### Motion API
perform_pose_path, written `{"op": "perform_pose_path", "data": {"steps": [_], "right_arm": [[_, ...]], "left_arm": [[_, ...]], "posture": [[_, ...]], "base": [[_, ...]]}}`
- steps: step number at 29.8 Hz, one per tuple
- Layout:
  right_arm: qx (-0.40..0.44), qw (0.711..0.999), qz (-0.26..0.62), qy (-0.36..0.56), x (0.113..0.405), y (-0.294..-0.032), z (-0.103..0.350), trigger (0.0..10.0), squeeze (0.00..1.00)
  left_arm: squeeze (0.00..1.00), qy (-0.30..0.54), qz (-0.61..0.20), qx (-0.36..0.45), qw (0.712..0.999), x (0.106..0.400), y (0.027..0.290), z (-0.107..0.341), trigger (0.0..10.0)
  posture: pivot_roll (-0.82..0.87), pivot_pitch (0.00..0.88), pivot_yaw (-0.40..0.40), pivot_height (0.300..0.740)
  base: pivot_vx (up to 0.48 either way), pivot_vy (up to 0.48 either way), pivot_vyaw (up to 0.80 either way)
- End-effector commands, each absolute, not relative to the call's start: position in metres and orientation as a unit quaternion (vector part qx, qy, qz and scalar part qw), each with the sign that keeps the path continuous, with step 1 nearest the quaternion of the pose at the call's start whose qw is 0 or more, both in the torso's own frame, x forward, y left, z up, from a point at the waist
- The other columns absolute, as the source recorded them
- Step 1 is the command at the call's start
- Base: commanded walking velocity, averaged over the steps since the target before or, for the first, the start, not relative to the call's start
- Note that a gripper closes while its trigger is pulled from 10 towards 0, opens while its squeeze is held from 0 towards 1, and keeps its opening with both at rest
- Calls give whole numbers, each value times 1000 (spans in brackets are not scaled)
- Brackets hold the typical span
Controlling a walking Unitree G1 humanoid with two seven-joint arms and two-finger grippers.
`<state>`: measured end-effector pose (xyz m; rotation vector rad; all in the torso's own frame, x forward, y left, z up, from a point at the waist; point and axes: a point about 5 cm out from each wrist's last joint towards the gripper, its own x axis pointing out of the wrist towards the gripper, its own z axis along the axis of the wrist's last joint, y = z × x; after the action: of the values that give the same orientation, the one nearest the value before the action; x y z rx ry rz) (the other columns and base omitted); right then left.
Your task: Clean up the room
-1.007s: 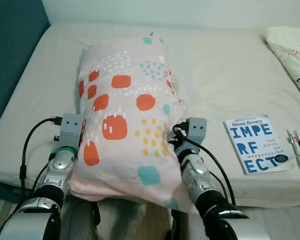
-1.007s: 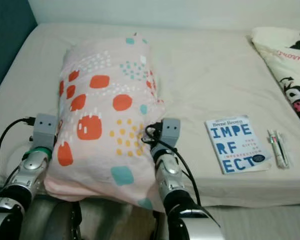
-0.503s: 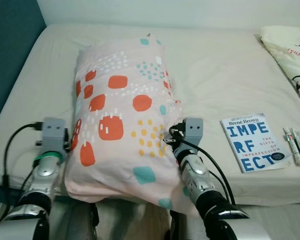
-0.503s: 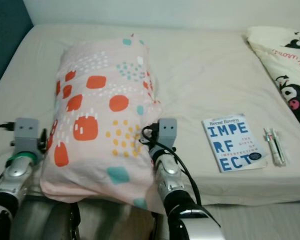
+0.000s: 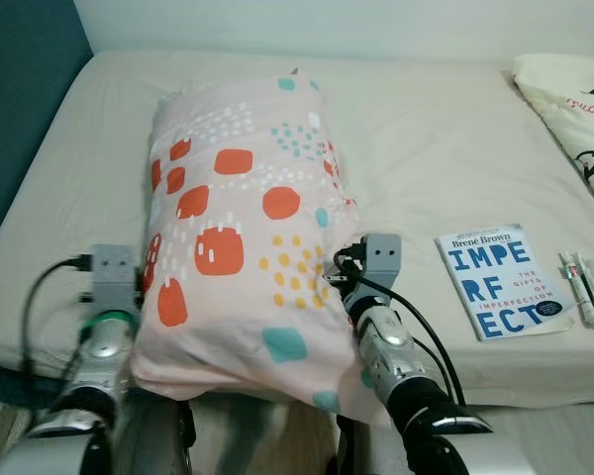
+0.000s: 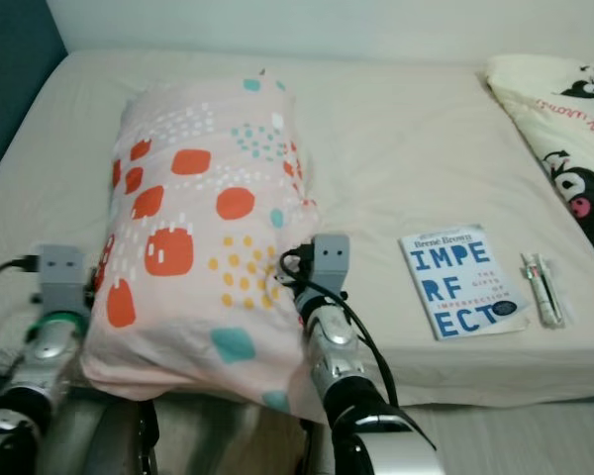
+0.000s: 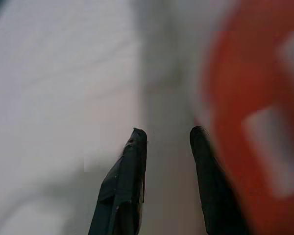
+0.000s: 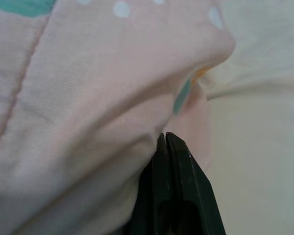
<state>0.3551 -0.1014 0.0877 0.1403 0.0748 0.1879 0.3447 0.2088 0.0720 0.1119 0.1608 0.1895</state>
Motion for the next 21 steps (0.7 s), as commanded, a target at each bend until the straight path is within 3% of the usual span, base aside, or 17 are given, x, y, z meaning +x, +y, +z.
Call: {"op": "perform_pose_path", "data": {"steps": [1, 11, 21], "right_arm": [[58, 987, 136, 69, 345, -84, 73, 10000, 0], [28, 982, 175, 64, 344, -65, 77, 10000, 0], [-32, 970, 239, 39, 339, -23, 89, 10000, 0]], "left_arm": [[0, 88, 64, 43, 993, 347, 196, 70, 10000], [0, 15, 60, 54, 997, 363, 180, 100, 10000], [0, -41, 28, 67, 996, 366, 161, 115, 10000]], "posture": [[1, 86, 19, 546], [7, 74, 14, 546], [29, 57, 5, 546]], "base": [[0, 0, 0], [0, 0, 0], [0, 0, 0]]}}
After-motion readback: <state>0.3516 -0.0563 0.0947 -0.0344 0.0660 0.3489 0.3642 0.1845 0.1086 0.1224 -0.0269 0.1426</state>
